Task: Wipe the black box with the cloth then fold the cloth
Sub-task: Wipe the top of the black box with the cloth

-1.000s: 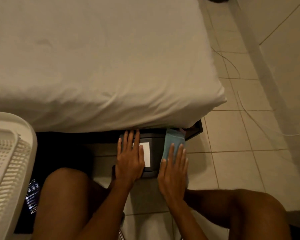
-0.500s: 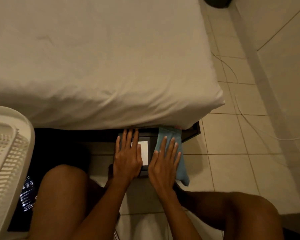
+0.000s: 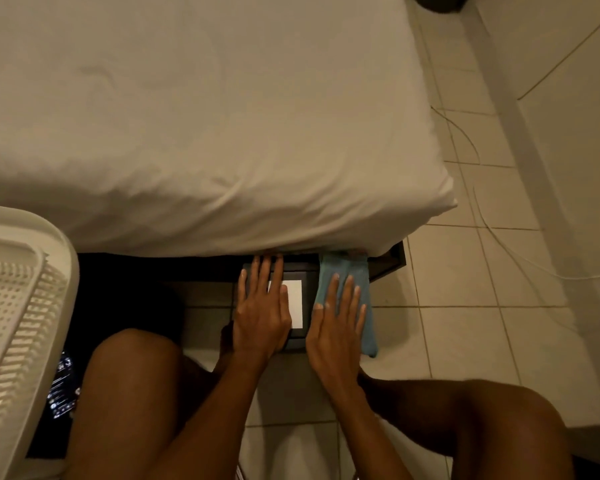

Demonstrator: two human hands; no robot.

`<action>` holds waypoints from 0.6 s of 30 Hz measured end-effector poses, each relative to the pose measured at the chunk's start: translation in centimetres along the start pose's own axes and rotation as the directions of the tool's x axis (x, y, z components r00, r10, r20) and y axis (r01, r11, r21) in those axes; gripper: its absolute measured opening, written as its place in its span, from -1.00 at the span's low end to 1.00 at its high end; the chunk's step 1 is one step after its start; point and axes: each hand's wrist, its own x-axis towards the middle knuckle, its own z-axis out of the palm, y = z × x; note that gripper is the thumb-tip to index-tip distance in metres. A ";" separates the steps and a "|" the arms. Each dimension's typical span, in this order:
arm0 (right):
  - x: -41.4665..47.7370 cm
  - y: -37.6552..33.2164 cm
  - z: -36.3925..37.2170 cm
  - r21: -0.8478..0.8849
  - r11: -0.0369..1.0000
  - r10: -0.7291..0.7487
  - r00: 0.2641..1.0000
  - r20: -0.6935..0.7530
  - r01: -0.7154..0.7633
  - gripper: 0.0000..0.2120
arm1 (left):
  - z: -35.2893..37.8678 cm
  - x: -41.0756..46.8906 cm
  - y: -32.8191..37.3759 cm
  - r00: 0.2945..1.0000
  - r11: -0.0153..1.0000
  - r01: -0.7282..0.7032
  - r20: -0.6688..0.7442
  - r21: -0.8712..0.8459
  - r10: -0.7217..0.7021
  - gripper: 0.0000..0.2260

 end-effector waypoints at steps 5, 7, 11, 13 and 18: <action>-0.9 0.4 -0.2 -0.010 0.995 -0.097 0.993 0.074 0.098 -0.41 | 0.0 0.0 0.0 1.000 1.000 0.003 -0.004 -0.010 -0.003 -0.52; 1.1 1.4 -1.1 0.009 0.996 -0.092 0.989 0.114 0.092 -0.41 | 0.1 0.0 -0.1 1.000 1.000 0.006 -0.001 -0.003 -0.006 -0.52; 1.9 2.0 -1.9 0.099 0.992 -0.087 0.995 0.051 0.081 -0.42 | 0.2 -0.1 -0.2 1.000 1.000 0.001 0.003 0.009 -0.001 -0.52; 3.4 1.2 -1.4 0.069 0.996 -0.058 0.998 0.038 0.056 -0.41 | 0.3 0.0 -0.2 1.000 1.000 0.004 0.005 0.013 -0.004 -0.51; 1.9 0.8 -1.2 0.029 0.993 -0.117 0.990 0.078 0.115 -0.37 | 0.2 0.0 -0.1 1.000 1.000 -0.004 -0.007 0.012 0.004 -0.52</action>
